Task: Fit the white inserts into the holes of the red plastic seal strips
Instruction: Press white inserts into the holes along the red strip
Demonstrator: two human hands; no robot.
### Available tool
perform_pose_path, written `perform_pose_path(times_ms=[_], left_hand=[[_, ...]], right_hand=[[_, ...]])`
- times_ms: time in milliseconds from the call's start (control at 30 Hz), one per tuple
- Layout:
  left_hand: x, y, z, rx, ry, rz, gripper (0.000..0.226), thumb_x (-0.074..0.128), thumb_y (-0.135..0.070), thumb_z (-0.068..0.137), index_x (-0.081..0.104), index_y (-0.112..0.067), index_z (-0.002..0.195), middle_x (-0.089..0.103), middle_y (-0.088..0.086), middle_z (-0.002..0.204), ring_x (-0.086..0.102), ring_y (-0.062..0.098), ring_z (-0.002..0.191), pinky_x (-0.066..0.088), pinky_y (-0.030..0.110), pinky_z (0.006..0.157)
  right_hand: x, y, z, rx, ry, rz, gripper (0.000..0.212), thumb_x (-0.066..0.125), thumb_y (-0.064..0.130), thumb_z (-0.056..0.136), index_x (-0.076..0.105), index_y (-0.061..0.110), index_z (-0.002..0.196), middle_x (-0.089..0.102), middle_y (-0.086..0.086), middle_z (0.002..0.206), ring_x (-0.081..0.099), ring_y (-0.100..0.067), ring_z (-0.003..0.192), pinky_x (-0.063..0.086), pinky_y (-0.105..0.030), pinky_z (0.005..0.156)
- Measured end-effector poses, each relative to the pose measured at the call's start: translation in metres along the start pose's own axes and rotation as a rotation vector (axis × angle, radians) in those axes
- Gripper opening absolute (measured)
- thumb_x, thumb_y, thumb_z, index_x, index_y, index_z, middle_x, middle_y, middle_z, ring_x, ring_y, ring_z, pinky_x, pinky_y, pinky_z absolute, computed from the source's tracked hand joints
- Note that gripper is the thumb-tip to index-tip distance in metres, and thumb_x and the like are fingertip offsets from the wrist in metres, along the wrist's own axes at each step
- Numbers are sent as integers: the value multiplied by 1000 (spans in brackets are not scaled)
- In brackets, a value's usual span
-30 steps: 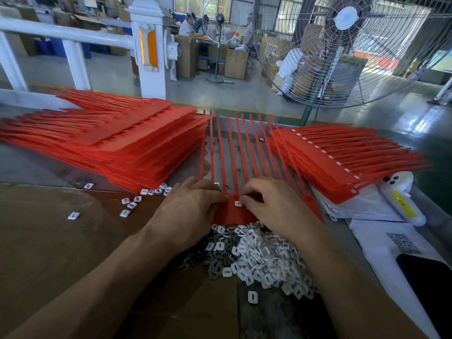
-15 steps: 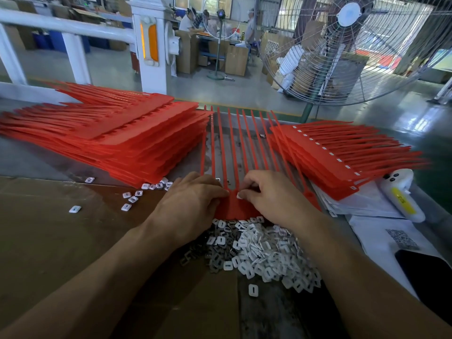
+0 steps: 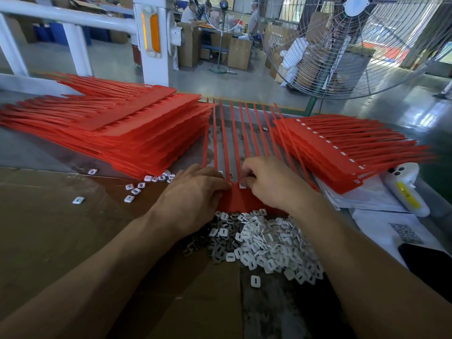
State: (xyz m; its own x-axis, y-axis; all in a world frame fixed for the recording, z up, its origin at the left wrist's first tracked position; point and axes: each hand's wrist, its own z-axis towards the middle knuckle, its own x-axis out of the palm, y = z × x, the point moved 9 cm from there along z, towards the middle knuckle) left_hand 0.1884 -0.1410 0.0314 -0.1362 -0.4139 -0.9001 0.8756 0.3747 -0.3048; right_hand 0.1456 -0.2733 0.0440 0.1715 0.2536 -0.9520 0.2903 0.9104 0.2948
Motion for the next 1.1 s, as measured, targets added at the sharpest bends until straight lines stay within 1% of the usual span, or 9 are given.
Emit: perform_pose_path(times_ms=[200,267,333,400,533,733,900,1000,1100], left_hand=[[0,0,0,0,-6,1,36,51,-27,101,65,-37,133,58,-18,134,46,12,121,40,41,103],[0,0,0,1,-4,0,36,51,-28,101,64,-37,133,58,-17,134,46,13,121,40,41,103],[1,0,-1,2,-2,0,36,51,-28,101,64,-37,133,58,-17,135,46,13,121,40,42,103],[1,1,-1,2,-2,1,36,51,-28,101,64,-37,133,58,-17,135,46,13,121,40,42,103],[2,2,1,-1,-5,-8,36,52,-29,101,63,-38,134,57,-19,135,45,11,122,39,42,105],[3,3,1,7,3,-4,36,52,-30,101,63,-38,134,57,-19,135,45,10,123,39,40,105],[2,3,0,10,5,-7,36,53,-29,101,63,-37,134,57,-18,136,45,11,124,39,40,106],[2,2,0,6,10,-7,36,53,-30,101,63,-37,135,57,-18,136,45,11,125,39,41,107],[2,2,0,1,14,-9,37,53,-30,101,62,-37,135,56,-18,137,44,11,126,38,41,108]], right_hand=[[-1,4,-7,-40,-87,77,7,67,19,99,73,20,96,71,4,94,66,-15,87,57,-39,78],[-1,1,-10,-45,-100,113,9,66,19,100,74,19,97,69,5,96,65,-14,90,55,-36,80],[-2,1,-15,-70,-99,107,14,64,17,101,77,20,105,66,7,101,64,-14,96,51,-31,83],[0,3,-21,-112,-78,61,23,60,13,103,76,19,117,64,4,108,62,-15,103,51,-33,89],[8,6,-32,-171,-30,-36,41,51,5,103,67,20,137,57,2,129,54,-14,122,48,-32,103],[14,-3,-37,-156,0,-69,49,49,7,103,56,25,148,48,7,139,41,-10,131,31,-19,104],[18,-7,-37,-118,15,-43,51,47,6,102,56,28,147,47,5,140,41,-17,132,35,-31,114],[17,-7,-38,-98,15,-33,51,47,7,102,56,30,146,48,3,139,42,-20,131,39,-39,114],[17,-6,-38,-93,23,-43,51,47,9,102,55,31,147,48,2,137,44,-19,128,42,-40,111]])
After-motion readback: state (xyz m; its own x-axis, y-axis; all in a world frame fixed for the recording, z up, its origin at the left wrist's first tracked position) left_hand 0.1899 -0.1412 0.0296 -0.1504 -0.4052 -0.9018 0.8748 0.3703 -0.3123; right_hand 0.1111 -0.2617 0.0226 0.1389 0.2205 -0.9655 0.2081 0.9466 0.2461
